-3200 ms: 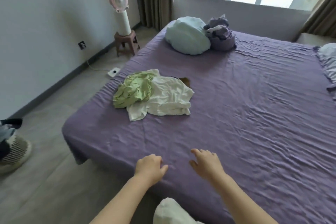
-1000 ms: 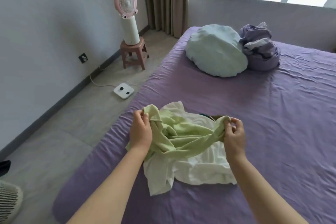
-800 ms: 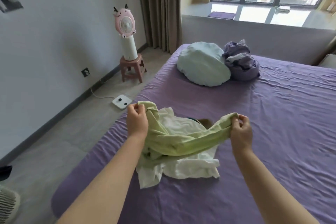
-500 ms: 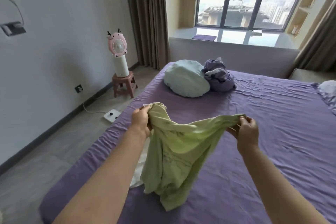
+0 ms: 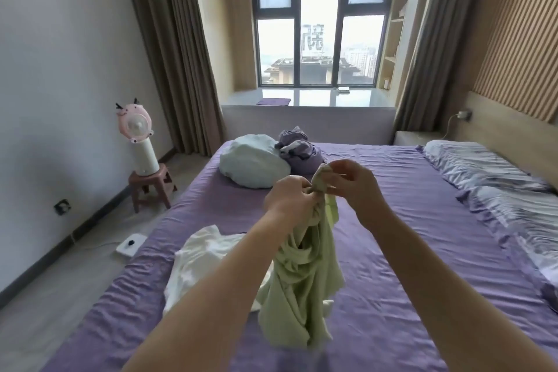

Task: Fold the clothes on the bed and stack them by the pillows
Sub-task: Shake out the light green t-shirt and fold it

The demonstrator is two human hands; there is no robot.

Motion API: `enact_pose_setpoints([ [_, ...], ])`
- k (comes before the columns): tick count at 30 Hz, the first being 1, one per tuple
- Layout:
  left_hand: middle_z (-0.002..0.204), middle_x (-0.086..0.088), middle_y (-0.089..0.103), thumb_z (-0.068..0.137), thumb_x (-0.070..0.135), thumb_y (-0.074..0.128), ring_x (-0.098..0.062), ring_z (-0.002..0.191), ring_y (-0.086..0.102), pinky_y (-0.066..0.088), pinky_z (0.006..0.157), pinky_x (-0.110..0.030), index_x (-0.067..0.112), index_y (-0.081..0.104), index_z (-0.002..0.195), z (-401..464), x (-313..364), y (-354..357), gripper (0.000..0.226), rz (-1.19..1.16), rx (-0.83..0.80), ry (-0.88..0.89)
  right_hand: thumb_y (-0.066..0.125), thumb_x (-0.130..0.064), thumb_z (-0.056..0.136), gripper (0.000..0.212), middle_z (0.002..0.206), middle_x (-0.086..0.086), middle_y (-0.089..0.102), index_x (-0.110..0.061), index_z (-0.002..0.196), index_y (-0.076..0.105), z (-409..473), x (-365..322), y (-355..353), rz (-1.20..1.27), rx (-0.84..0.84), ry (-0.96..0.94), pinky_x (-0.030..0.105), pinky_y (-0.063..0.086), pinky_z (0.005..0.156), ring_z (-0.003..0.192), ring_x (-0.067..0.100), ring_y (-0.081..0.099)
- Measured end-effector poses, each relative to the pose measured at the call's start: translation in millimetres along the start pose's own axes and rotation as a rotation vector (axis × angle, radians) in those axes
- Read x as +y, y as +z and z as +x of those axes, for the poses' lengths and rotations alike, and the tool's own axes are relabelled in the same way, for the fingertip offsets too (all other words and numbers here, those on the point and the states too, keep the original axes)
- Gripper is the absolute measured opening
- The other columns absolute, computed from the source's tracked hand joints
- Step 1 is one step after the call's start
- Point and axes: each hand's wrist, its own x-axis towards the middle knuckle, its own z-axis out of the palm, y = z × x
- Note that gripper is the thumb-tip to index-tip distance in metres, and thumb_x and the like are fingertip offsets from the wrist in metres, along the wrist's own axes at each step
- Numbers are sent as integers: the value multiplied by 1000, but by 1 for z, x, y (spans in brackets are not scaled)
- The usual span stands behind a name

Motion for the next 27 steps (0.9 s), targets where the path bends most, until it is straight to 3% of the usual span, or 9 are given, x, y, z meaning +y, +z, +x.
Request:
enact_pose_setpoints([
  [2,70,-1,63,82,39,62,-26,84,63,41,62,-30,22,57,63,-8,16,0,26,-68,70,33,70,-10,82,15,87,-1,69,-23,88,66,-19,4,-16,-114,88,-40,22,52,75,81,9,63],
  [4,73,-11,67,85,32,64,-32,80,62,47,67,-36,16,61,63,-10,33,-9,27,-243,96,53,73,-14,80,28,101,-8,64,-28,101,61,-44,21,-30,-174,95,-18,18,49,76,93,8,60],
  [6,79,-15,71,83,29,68,-27,70,60,50,74,-39,10,69,70,-9,49,-26,23,-385,140,79,76,-19,77,49,115,-6,55,-20,120,52,-73,54,-42,-391,61,75,28,45,86,107,14,52],
  [8,76,-11,70,80,28,71,-21,67,58,51,74,-36,16,67,64,-6,61,-42,21,-471,172,106,74,-27,79,64,126,4,51,-10,133,44,-102,95,-54,-688,47,237,33,40,96,117,21,47],
  [11,68,-2,67,78,28,75,-23,70,61,53,81,-40,27,63,58,-3,71,-61,23,-541,200,106,64,-29,87,53,136,9,50,-10,134,46,-141,131,-72,-822,72,449,26,35,94,124,21,47],
  [14,72,-6,68,76,27,77,-23,72,61,53,87,-46,24,67,60,-9,76,-69,20,-646,154,71,65,-33,86,61,140,5,45,-14,139,42,-157,139,-82,-872,-21,495,24,34,97,129,20,43],
  [19,71,-1,70,75,27,79,-24,77,65,55,87,-45,23,68,64,-15,98,-68,16,-670,117,53,64,-21,86,15,103,6,67,-16,99,69,-151,142,-74,-741,-49,563,26,45,83,102,21,61],
  [23,73,-3,71,76,28,77,-24,76,66,56,85,-43,24,68,66,-3,100,-68,14,-588,184,74,64,-12,87,2,79,1,64,-12,86,63,-127,115,-106,-506,-30,414,21,41,66,83,17,57],
  [27,73,-4,72,77,32,75,-18,70,66,54,76,-35,22,72,69,7,87,-38,14,-369,192,77,60,-3,89,4,61,-1,60,-6,88,61,-90,69,-140,-353,-6,277,16,37,53,57,7,50],
])
